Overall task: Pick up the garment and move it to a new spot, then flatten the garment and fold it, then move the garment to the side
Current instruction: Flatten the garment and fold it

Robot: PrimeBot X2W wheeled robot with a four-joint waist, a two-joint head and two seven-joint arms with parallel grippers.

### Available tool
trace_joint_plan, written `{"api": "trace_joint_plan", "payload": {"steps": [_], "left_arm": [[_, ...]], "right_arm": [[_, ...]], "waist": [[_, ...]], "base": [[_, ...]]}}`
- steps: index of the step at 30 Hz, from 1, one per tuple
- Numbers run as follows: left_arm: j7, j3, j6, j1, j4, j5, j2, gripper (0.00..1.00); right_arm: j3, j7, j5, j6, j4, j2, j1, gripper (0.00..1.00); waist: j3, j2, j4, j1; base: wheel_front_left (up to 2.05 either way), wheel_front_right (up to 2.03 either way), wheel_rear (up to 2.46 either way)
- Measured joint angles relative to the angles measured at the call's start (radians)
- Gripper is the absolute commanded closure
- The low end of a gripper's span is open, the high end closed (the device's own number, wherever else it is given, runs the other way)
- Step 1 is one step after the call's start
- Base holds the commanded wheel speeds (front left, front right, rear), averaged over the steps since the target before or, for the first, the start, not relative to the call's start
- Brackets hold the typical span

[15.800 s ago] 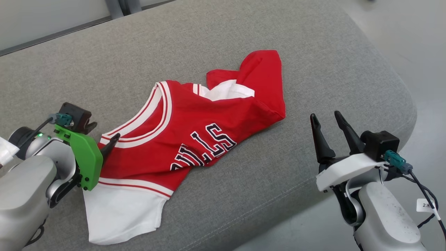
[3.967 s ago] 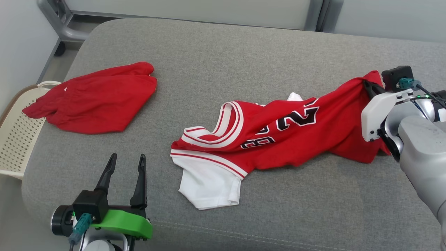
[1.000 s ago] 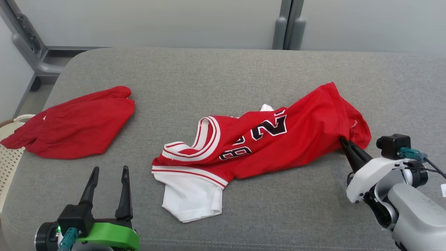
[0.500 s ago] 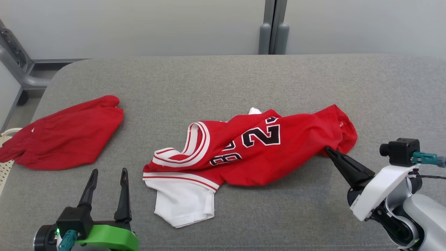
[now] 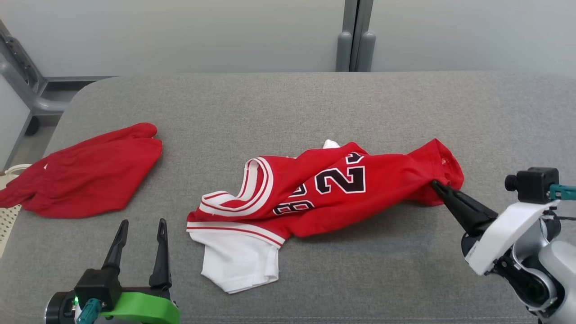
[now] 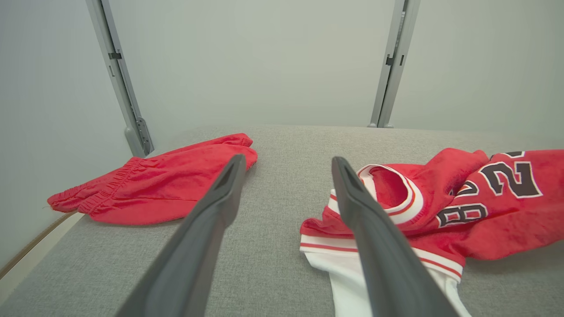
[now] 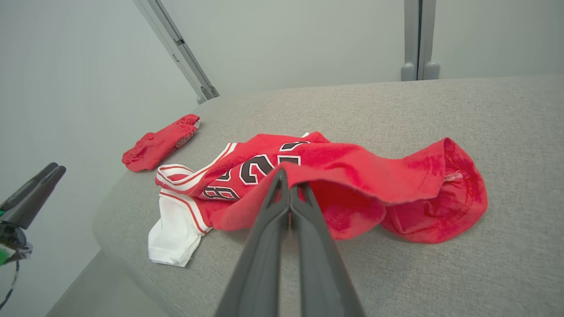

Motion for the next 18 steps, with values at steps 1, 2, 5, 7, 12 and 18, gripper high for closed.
{"api": "trace_joint_plan", "payload": {"steps": [1,2,5,7,12,18], "left_arm": [[0.000,-0.002,0.000,0.000,0.000,0.000,0.000,0.00],[0.000,-0.002,-0.001,0.000,0.000,0.000,0.000,0.00],[0.000,-0.008,-0.001,-0.003,0.000,0.000,0.000,0.00],[0.000,-0.013,-0.001,-0.006,0.001,0.000,0.000,0.00],[0.000,-0.028,-0.001,-0.020,0.002,-0.003,0.000,0.00],[0.000,-0.050,0.000,-0.048,0.009,-0.008,0.001,0.00]], "right_arm": [[0.002,0.006,-0.024,0.000,0.018,0.006,-0.021,1.00],[0.001,0.012,-0.040,0.000,0.038,0.012,-0.044,1.00],[-0.001,0.015,-0.082,0.000,0.111,0.045,-0.119,1.00],[0.007,0.017,-0.095,0.000,0.165,0.071,-0.177,1.00],[0.063,0.012,-0.180,0.000,0.355,0.111,-0.331,1.00],[0.132,-0.018,-0.212,0.001,0.591,0.173,-0.491,1.00]], "waist": [[0.001,0.0000,0.002,0.0000],[0.003,0.0000,0.005,0.0000],[0.010,0.0000,0.015,0.0000],[0.016,0.0000,0.023,0.0000],[0.032,0.0000,0.048,0.0000],[0.059,0.0000,0.087,0.0000]], "base": [[0.00,0.00,0.00],[0.00,0.00,0.00],[0.00,0.00,0.00],[0.00,0.00,0.00],[0.00,0.00,0.00],[0.00,0.00,0.00]]}}
